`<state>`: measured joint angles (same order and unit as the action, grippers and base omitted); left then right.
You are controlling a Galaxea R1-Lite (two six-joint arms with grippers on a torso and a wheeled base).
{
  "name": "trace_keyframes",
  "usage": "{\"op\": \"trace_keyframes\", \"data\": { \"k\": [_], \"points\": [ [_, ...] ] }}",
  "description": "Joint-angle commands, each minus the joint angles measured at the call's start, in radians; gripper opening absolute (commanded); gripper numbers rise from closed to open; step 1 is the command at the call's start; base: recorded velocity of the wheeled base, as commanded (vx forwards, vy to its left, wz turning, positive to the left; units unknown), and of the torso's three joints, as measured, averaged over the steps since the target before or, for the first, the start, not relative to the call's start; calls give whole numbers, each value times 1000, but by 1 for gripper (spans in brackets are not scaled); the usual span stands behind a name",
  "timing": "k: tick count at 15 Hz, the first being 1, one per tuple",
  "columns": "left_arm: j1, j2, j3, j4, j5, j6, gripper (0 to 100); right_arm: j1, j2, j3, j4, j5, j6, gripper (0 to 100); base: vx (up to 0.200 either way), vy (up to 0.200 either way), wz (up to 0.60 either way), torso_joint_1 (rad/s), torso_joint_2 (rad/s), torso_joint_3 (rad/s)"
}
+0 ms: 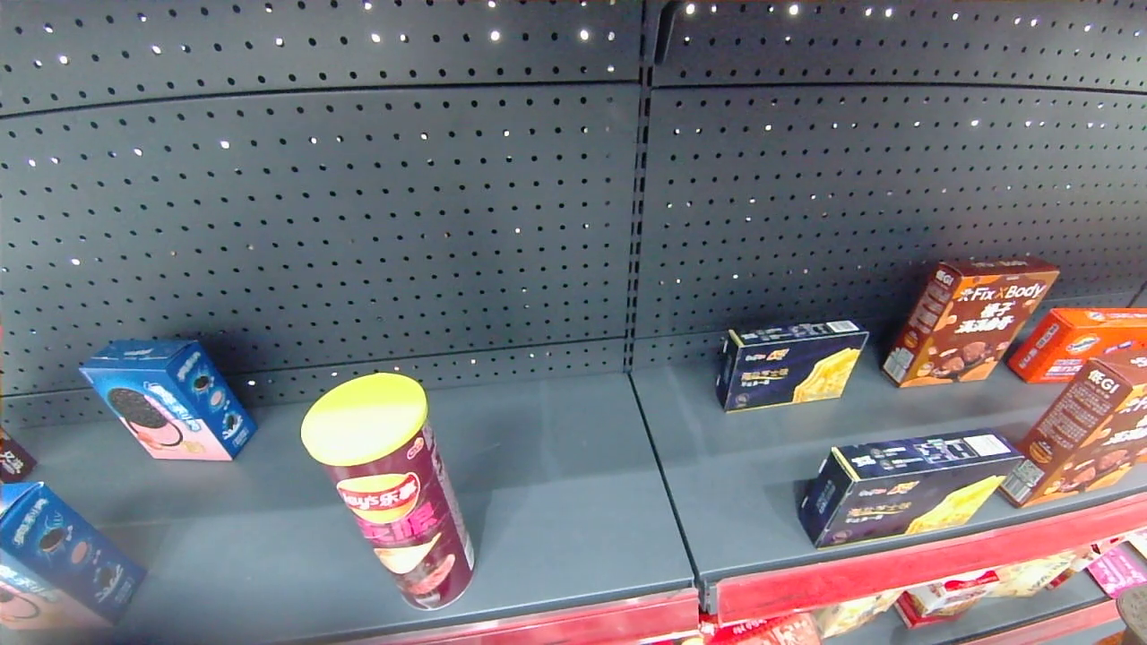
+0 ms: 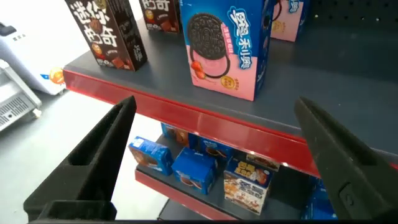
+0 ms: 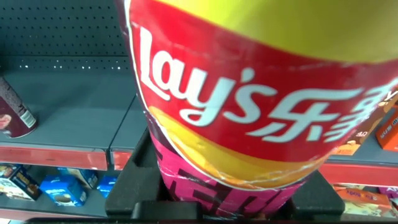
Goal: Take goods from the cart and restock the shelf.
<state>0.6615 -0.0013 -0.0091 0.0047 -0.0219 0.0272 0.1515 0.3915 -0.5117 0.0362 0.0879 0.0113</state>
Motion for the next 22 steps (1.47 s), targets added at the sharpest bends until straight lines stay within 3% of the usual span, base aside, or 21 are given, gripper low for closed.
{"op": "trace_keyframes", "data": {
  "k": [1, 11, 14, 17, 22],
  "points": [
    [-3, 1, 8, -2, 2, -4, 100, 0, 1, 2, -2, 0, -1, 0, 0, 0, 0, 0, 0, 0],
    [-3, 1, 8, -2, 8, -13, 100, 13, -37, 25, 5, 43, -2, 0, 0, 0, 0, 0, 0, 0],
    [-3, 1, 8, -2, 8, -13, 100, -64, -97, 62, 59, 55, -65, 0, 0, 0, 0, 0, 0, 0],
    [-3, 1, 8, -2, 8, -13, 100, -63, -109, 62, 99, 73, -65, 0, 0, 0, 0, 0, 0, 0],
    [-3, 1, 8, -2, 8, -13, 100, -55, -111, 68, 99, 104, -65, 0, 0, 0, 600, 4, 1, 2]
  ]
}}
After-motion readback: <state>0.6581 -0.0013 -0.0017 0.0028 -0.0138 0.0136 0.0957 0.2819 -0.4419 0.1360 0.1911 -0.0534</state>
